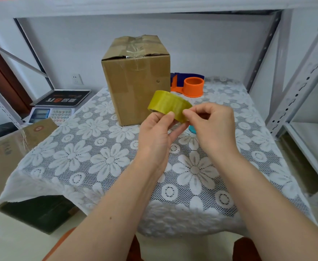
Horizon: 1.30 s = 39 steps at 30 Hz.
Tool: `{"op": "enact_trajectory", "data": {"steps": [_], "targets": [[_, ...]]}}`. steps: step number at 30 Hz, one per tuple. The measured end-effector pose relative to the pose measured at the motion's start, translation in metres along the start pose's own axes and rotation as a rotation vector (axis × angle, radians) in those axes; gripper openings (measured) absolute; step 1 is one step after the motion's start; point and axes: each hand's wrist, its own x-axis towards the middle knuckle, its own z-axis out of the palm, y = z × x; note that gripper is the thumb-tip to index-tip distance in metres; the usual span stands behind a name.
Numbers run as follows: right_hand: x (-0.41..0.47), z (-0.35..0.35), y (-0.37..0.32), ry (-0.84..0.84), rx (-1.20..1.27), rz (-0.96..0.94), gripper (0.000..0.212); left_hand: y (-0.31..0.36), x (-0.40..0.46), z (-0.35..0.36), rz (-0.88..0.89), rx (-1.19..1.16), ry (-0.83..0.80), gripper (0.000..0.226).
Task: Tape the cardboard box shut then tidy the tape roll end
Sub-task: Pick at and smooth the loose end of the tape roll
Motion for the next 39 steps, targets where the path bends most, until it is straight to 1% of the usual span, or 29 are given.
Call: {"op": "enact_trajectory", "data": {"steps": [2, 5, 8, 19, 29, 31, 33, 34, 36, 37, 39], "targets": [[-0.001, 0.000, 0.000, -0.030, -0.039, -0.010, 0.010, 0.000, -0.001, 0.000, 0.005, -0.017, 0.001, 0.023], [-0.002, 0.000, -0.001, -0.066, -0.068, -0.034, 0.012, 0.001, -0.001, -0.001, 0.014, 0.014, -0.004, 0.009], [-0.004, -0.001, -0.001, -0.082, -0.063, -0.056, 0.011, 0.000, 0.000, -0.004, 0.010, 0.028, 0.011, 0.014], [-0.009, 0.007, 0.001, -0.012, 0.031, -0.070, 0.009, 0.003, 0.000, -0.004, -0.044, -0.081, 0.031, 0.011], [-0.013, 0.013, 0.005, 0.022, 0.177, -0.009, 0.006, 0.003, 0.004, -0.006, -0.120, -0.232, 0.079, 0.012], [-0.018, 0.016, 0.005, 0.021, 0.204, -0.019, 0.004, 0.006, 0.007, -0.009, -0.116, -0.259, 0.107, 0.013], [-0.020, 0.016, 0.003, 0.022, 0.234, -0.019, 0.003, 0.008, 0.009, -0.010, -0.083, -0.225, 0.111, 0.015], [-0.019, 0.015, 0.001, 0.027, 0.269, -0.011, 0.007, 0.008, 0.008, -0.009, -0.068, -0.205, 0.102, 0.017], [-0.015, 0.011, -0.001, 0.046, 0.308, -0.008, 0.024, 0.006, 0.005, -0.007, -0.044, -0.157, 0.073, 0.015], [-0.013, 0.009, -0.002, 0.050, 0.283, -0.010, 0.030, 0.004, 0.003, -0.006, -0.031, -0.126, 0.055, 0.013], [-0.011, 0.007, -0.004, 0.045, 0.217, -0.003, 0.035, 0.002, 0.000, -0.004, -0.005, -0.054, 0.017, 0.013]]}}
